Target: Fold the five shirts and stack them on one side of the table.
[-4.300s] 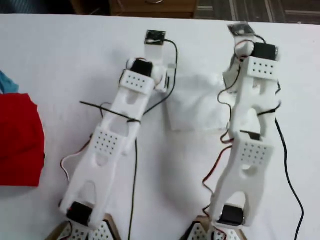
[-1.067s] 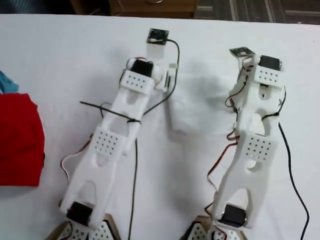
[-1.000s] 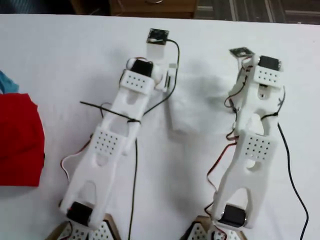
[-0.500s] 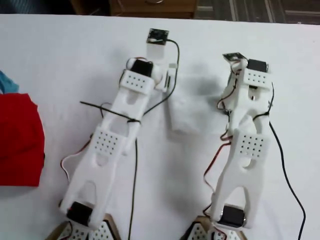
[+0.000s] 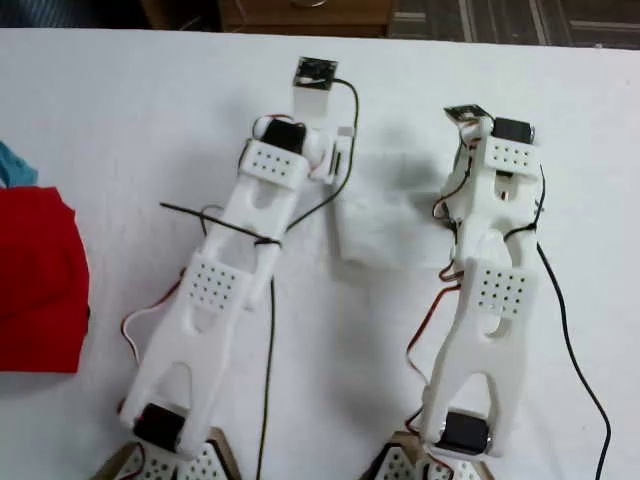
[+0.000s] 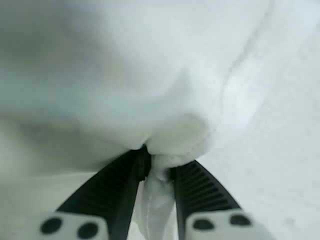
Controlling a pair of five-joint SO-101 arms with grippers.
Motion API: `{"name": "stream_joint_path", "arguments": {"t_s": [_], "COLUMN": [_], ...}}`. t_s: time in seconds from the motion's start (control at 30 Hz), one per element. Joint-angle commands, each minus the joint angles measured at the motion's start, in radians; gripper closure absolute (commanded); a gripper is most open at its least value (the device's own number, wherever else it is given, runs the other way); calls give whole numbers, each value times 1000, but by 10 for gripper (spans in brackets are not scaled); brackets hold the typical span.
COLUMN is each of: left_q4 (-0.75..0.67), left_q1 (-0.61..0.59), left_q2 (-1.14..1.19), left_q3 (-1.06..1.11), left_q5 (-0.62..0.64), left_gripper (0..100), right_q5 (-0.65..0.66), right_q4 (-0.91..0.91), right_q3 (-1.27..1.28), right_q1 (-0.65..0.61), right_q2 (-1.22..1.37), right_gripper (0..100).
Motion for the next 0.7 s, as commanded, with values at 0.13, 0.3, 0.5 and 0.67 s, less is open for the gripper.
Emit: {"name": "stream_joint_path", "arguments": {"t_s": [0.13, 0.3, 0.5, 0.67], "left_q4": [11, 14, 8, 6], "left_q1": [2, 2, -21, -51], "left_q2": [-15, -15, -15, -15], "left_q3": [-44, -45, -45, -45], "left_q5": [-6, -5, 5, 69], "left_gripper": [849, 849, 849, 849], "right_q5": [-9, -6, -3, -2], "right_q4": [15, 15, 15, 8], "right_q3": [-80, -149, -160, -161], "right_q1": [91, 143, 179, 268], "right_q2": [15, 15, 15, 10], "right_gripper": [978, 978, 978, 978]}}
